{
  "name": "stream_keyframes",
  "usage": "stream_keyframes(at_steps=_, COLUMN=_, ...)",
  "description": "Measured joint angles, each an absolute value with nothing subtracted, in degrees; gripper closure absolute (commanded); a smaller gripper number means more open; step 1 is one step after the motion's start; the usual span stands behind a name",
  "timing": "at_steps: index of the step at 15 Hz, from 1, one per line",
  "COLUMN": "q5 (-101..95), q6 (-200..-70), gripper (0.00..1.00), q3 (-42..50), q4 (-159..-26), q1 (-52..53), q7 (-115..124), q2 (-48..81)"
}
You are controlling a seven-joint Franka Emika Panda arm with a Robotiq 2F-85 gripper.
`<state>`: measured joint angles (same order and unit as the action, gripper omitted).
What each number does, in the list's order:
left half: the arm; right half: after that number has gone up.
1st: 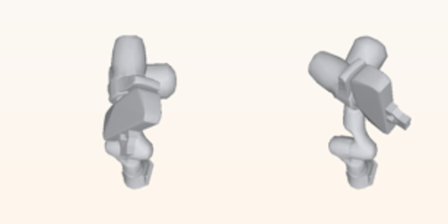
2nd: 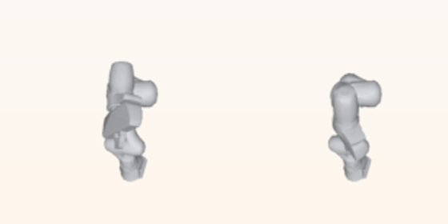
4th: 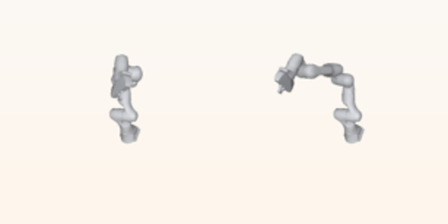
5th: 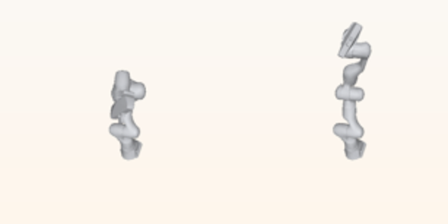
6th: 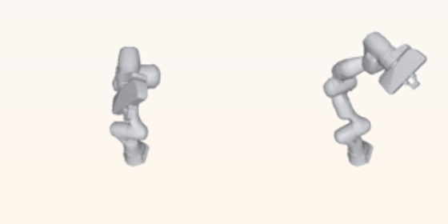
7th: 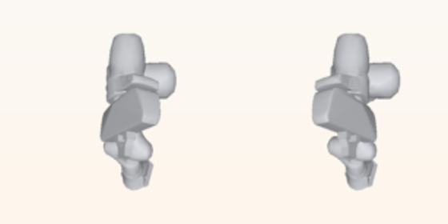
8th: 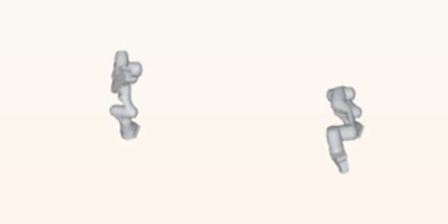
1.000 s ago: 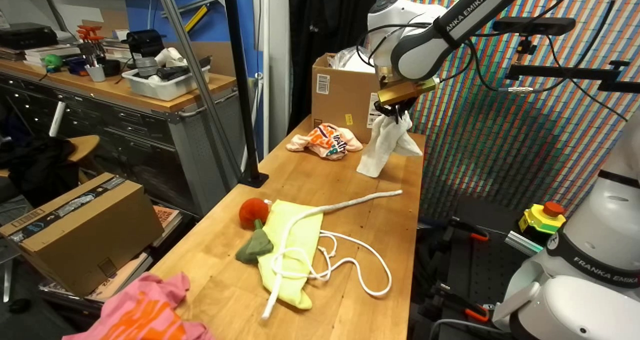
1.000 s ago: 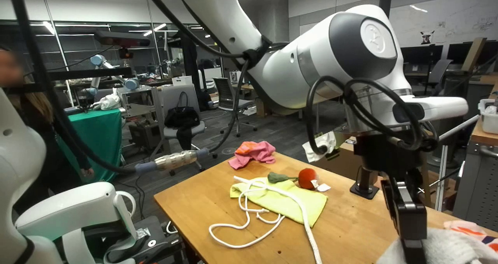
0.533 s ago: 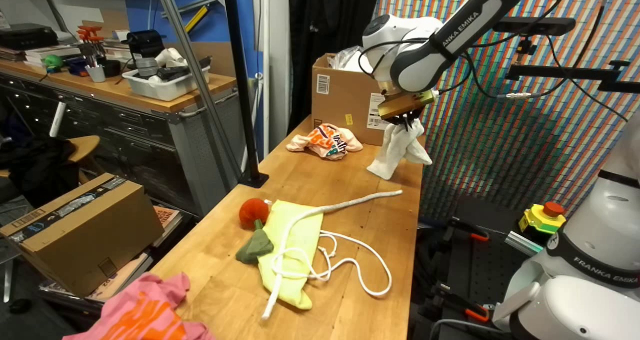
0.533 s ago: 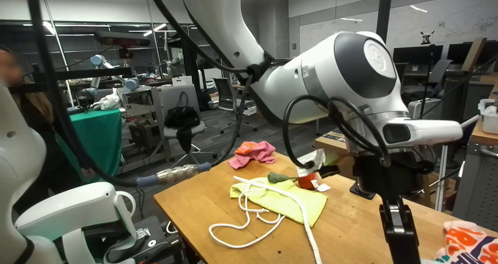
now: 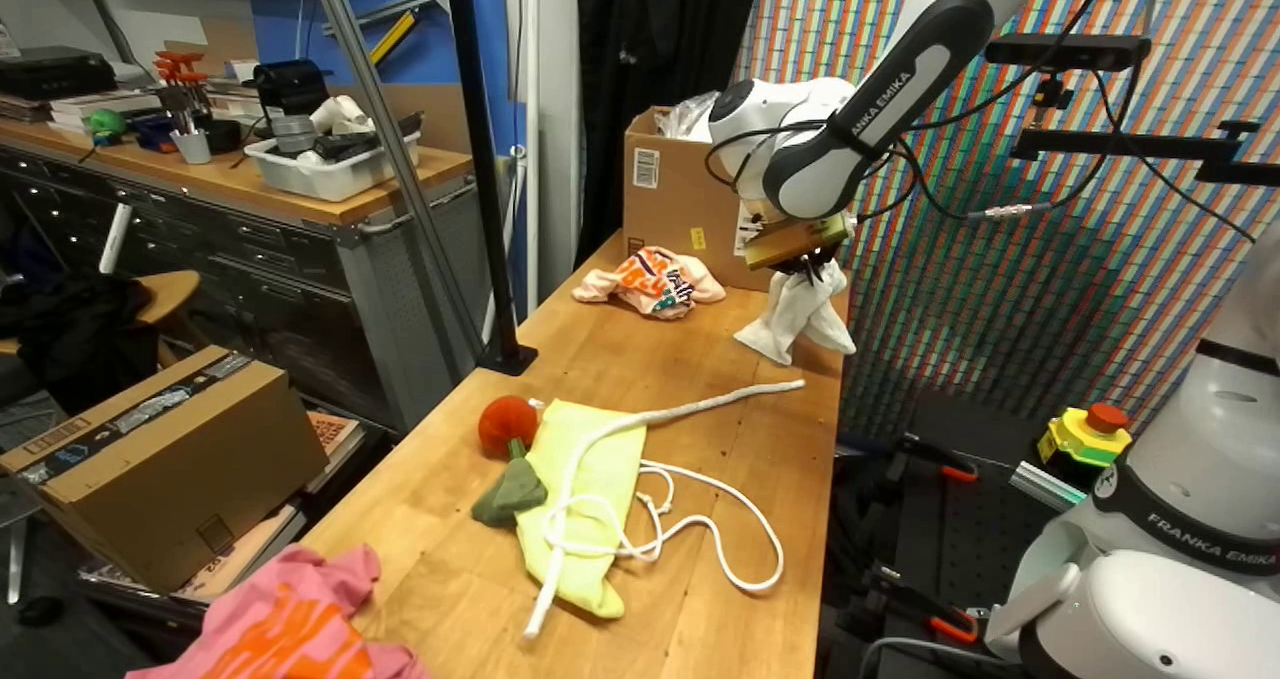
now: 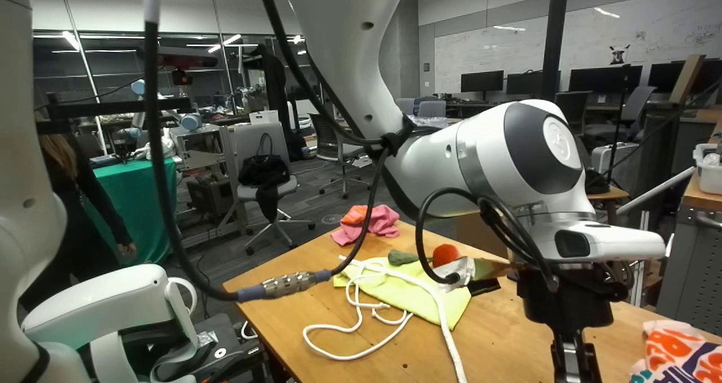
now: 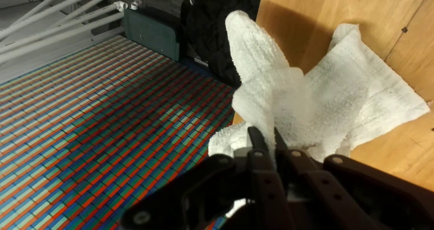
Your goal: Separate the things on the heap
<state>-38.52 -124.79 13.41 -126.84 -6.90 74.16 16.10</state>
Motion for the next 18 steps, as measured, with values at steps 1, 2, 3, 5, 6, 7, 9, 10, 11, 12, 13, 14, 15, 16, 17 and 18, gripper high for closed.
stream_keyframes(at_steps=1, q5=-38.5, q6=-124.8, gripper=0.94, q3=13.5, q4=-126.3, q1=-6.9, q7=74.6, q2=16.9)
stream_keyframes(at_steps=2, q5=-38.5, q6=-124.8, gripper=0.94, q3=13.6, q4=-125.8, q1=-6.9, q7=74.9, q2=17.5)
stream_keyframes(at_steps=3, q5=-38.5, q6=-124.8, gripper=0.86, q3=13.7, q4=-125.2, q1=-6.9, q7=75.2, q2=18.2)
stream_keyframes(at_steps=5, q5=-38.5, q6=-124.8, gripper=0.60, q3=14.0, q4=-124.3, q1=-6.9, q7=75.7, q2=19.3)
stream_keyframes(at_steps=6, q5=-38.5, q6=-124.8, gripper=0.53, q3=14.1, q4=-123.8, q1=-6.9, q7=75.8, q2=19.8)
stream_keyframes(at_steps=7, q5=-38.2, q6=-124.8, gripper=0.45, q3=14.2, q4=-123.5, q1=-6.9, q7=75.8, q2=20.2)
stream_keyframes(at_steps=9, q5=-37.6, q6=-124.8, gripper=0.29, q3=14.2, q4=-122.9, q1=-6.9, q7=75.8, q2=20.7)
stream_keyframes(at_steps=10, q5=-37.3, q6=-124.8, gripper=0.23, q3=14.2, q4=-122.7, q1=-6.9, q7=75.8, q2=20.8)
stream_keyframes(at_steps=11, q5=-37.1, q6=-124.8, gripper=0.16, q3=14.2, q4=-122.6, q1=-6.9, q7=75.8, q2=20.9)
stream_keyframes(at_steps=12, q5=-36.8, q6=-124.9, gripper=0.07, q3=14.2, q4=-122.5, q1=-6.9, q7=75.7, q2=20.9)
stream_keyframes(at_steps=13, q5=-36.2, q6=-125.0, gripper=0.01, q3=14.1, q4=-122.5, q1=-6.9, q7=75.5, q2=20.9)
stream_keyframes(at_steps=14, q5=-35.5, q6=-125.1, gripper=0.00, q3=13.9, q4=-122.4, q1=-6.9, q7=75.0, q2=20.9)
stream_keyframes(at_steps=15, q5=-34.5, q6=-125.3, gripper=0.00, q3=13.5, q4=-122.4, q1=-6.7, q7=74.1, q2=20.8)
stream_keyframes(at_steps=16, q5=-33.5, q6=-125.6, gripper=0.00, q3=12.8, q4=-122.4, q1=-6.5, q7=72.7, q2=20.7)
stream_keyframes(at_steps=17, q5=-32.4, q6=-125.9, gripper=0.00, q3=11.9, q4=-122.4, q1=-6.2, q7=71.1, q2=20.6)
stream_keyframes(at_steps=18, q5=-31.5, q6=-126.4, gripper=0.00, q3=11.0, q4=-122.4, q1=-5.7, q7=69.4, q2=20.4)
